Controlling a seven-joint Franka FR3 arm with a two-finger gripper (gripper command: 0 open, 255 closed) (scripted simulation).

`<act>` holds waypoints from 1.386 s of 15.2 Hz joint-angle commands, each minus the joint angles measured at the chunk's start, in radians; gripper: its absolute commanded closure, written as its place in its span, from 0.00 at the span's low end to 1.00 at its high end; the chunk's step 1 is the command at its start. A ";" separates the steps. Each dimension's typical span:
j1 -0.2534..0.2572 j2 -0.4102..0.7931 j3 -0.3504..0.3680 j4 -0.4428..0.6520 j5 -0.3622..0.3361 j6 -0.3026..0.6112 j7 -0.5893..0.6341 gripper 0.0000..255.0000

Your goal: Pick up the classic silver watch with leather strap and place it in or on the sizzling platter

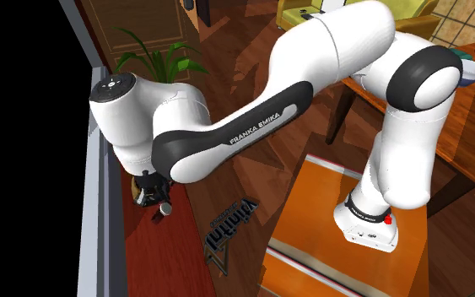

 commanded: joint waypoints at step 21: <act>-0.019 0.588 -0.148 0.952 -0.116 -0.345 -0.339 1.00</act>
